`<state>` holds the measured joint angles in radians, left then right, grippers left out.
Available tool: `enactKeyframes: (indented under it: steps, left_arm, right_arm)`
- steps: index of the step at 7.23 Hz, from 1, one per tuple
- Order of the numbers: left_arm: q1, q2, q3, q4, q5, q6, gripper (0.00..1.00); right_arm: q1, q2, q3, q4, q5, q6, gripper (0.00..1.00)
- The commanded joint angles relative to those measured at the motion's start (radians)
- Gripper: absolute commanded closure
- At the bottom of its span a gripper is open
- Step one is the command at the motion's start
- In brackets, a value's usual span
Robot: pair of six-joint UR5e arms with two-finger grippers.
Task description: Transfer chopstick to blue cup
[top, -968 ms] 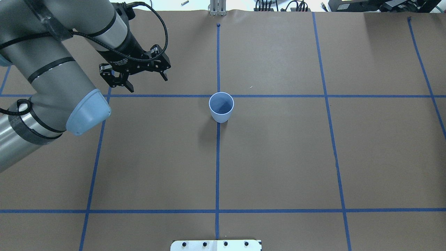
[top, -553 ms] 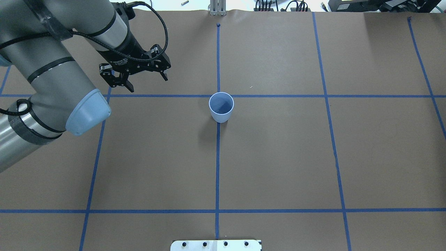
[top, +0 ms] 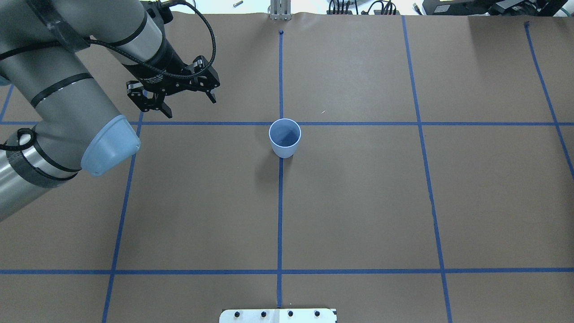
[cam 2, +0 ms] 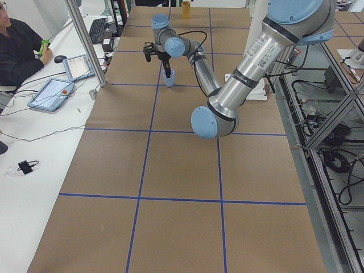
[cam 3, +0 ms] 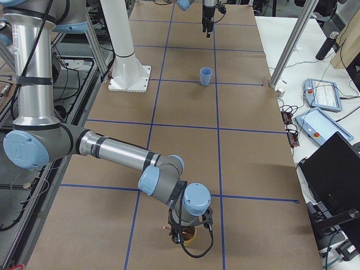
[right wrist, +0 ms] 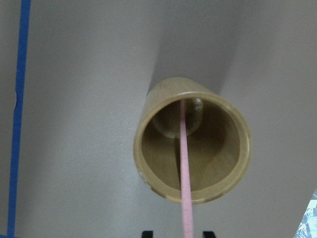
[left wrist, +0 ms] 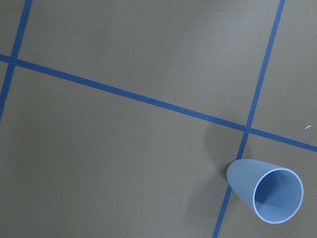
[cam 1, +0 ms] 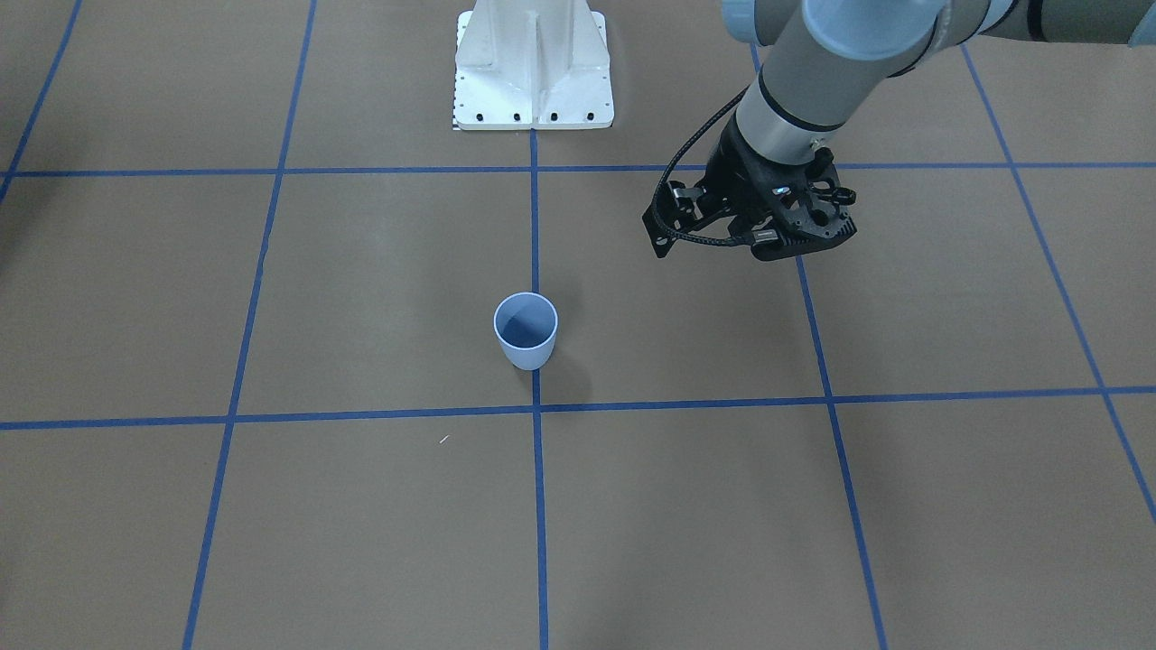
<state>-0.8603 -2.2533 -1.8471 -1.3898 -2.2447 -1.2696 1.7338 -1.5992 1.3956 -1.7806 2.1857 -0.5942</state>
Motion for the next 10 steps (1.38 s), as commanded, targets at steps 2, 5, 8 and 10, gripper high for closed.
enactKeyframes:
  steps: [2,5,8,10]
  left_arm:
    - [0.001,-0.005,-0.017,-0.002,-0.001,-0.031,0.01]
    - [0.001,-0.008,-0.023,-0.002,-0.001,-0.045,0.01]
    - [0.001,-0.003,-0.027,-0.002,-0.001,-0.047,0.01]
    - [0.001,-0.003,-0.027,-0.002,-0.001,-0.047,0.01]
  right_arm:
    - [0.001,-0.001,0.0,0.0,-0.001,-0.001,0.95]
    - [-0.002,0.004,0.002,0.0,-0.001,-0.004,0.95]
    - [0.026,0.013,0.016,-0.081,-0.003,-0.067,0.95]
    - [0.053,0.015,0.08,-0.156,-0.036,-0.084,0.95]
